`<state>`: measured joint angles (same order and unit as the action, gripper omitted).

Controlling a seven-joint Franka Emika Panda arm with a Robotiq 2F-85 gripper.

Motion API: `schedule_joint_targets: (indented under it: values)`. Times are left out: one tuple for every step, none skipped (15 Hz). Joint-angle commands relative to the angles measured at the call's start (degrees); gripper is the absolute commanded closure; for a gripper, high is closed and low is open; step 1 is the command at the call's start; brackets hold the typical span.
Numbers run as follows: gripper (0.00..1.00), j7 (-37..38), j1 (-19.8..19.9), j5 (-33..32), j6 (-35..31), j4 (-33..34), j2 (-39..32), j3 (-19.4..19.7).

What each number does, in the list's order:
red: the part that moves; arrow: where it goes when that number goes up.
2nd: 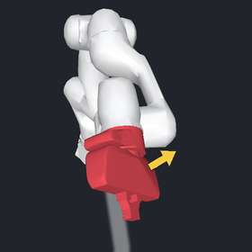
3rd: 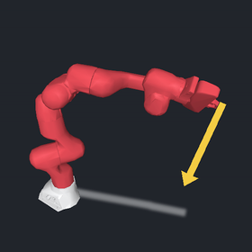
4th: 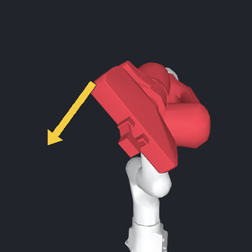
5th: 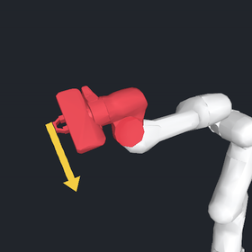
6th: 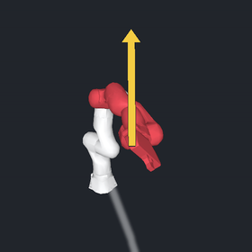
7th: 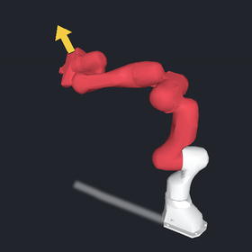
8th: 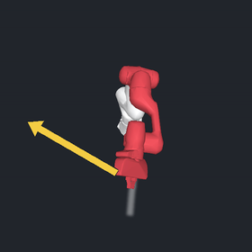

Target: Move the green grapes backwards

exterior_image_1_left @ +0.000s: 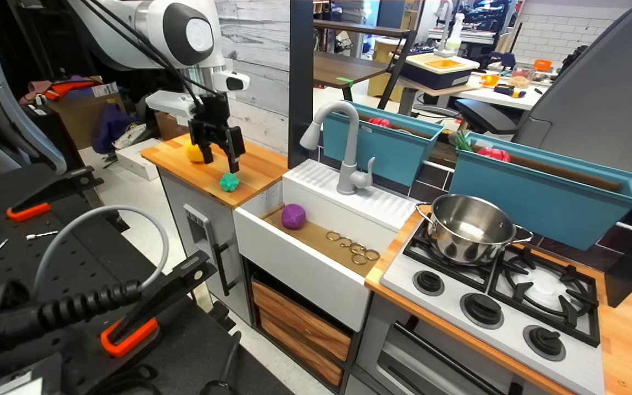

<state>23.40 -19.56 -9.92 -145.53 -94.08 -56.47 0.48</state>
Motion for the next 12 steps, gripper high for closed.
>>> schedule_joint_targets:
  values:
    - [0.00,-7.1,-1.5,-2.0,4.3,4.9,-2.3,0.9]
    - [0.00,-8.4,-1.6,-2.7,5.0,5.7,-2.9,0.9]
    - [0.00,-9.3,-1.9,-3.4,5.2,6.3,-3.5,1.0]
    - [0.00,-10.2,-1.9,-4.0,5.3,6.9,-4.1,1.0]
    - [0.00,-10.9,-2.0,-4.3,5.7,7.5,-4.7,1.0]
    - [0.00,-11.6,-1.9,-4.6,5.7,8.0,-5.4,0.9]
    - [0.00,-12.3,-1.9,-4.8,5.8,8.5,-6.1,0.9]
    - [0.00,-12.8,-1.9,-5.0,5.9,9.2,-6.9,1.0]
    - [0.00,-13.2,-1.9,-5.2,6.0,9.8,-7.7,1.2]
    - [0.00,-13.5,-1.9,-5.4,6.1,10.4,-8.4,1.3]
    - [0.00,-13.9,-1.9,-5.6,6.2,10.9,-9.0,1.3]
    - [0.25,-14.4,-1.8,-5.6,6.3,11.5,-9.5,1.3]
